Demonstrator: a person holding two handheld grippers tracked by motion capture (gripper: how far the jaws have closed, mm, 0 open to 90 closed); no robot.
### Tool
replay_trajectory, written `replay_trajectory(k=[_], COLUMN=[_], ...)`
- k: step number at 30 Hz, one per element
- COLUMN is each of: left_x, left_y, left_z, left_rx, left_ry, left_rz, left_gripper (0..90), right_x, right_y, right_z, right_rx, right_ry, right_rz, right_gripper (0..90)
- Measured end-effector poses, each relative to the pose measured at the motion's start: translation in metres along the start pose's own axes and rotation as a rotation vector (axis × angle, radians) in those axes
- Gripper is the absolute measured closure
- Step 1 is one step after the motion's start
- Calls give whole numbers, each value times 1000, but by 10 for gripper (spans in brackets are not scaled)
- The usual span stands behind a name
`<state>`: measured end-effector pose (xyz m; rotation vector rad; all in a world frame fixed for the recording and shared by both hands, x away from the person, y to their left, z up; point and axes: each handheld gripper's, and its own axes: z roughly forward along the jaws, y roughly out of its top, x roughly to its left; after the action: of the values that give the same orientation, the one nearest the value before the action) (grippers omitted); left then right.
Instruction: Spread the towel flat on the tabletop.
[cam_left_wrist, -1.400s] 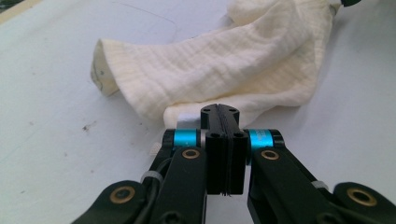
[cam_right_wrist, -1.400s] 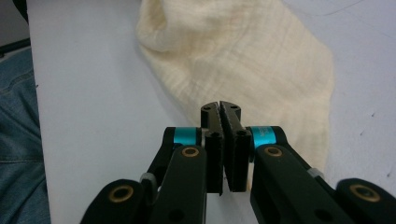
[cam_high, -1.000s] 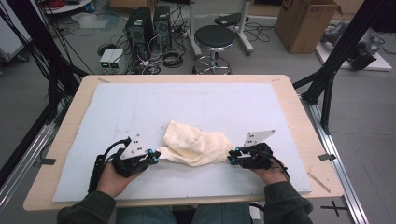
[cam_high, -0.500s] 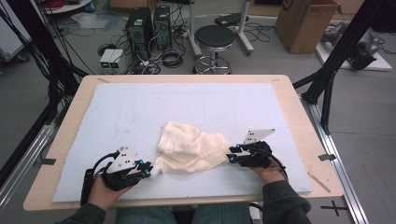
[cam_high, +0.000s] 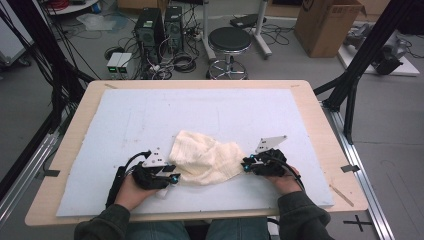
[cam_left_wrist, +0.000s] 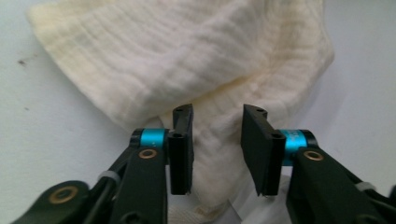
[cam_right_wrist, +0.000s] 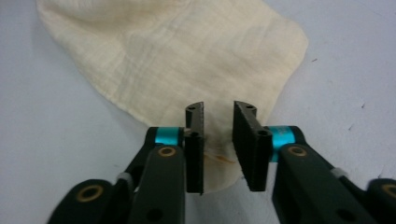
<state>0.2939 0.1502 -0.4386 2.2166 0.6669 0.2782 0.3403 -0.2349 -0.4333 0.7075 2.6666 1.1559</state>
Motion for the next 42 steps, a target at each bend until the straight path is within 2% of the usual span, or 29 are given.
replay_trajectory(k=[2,4,8,15,17,19,22,23,29,37,42], left_x=[-1,-1,-2,-1,-1,-1,0,0,-1,0,1], left_y=[-2,-2,-2,-2,-3,-3,-4,-5,-7,-7,-8], left_z=[2,1,0,-4,-5,-6,-8,-8,-5,-7,-10], left_rx=[-15,-11,-12,-33,-36,-35,-41,-42,-26,-37,-54], left_ry=[2,6,8,14,15,20,21,24,24,26,28], left_rz=[4,18,20,18,14,20,21,18,28,19,10], left_gripper=[717,803,861,877,877,878,879,878,879,880,880], right_x=[-1,-1,0,2,-1,-5,-6,-6,1,1,7], right_y=[0,0,0,5,4,1,0,0,0,1,6], right_z=[-1,-4,-10,-18,-16,-13,-9,-7,2,-6,-12], right_rx=[-3,-18,-41,-87,-73,-59,-32,-22,26,-15,-56], right_ry=[9,21,19,5,-15,1,-11,-14,-20,-23,-36], right_rz=[1,9,12,5,28,59,68,66,26,31,21], right_gripper=[821,837,848,850,747,689,653,656,808,829,828])
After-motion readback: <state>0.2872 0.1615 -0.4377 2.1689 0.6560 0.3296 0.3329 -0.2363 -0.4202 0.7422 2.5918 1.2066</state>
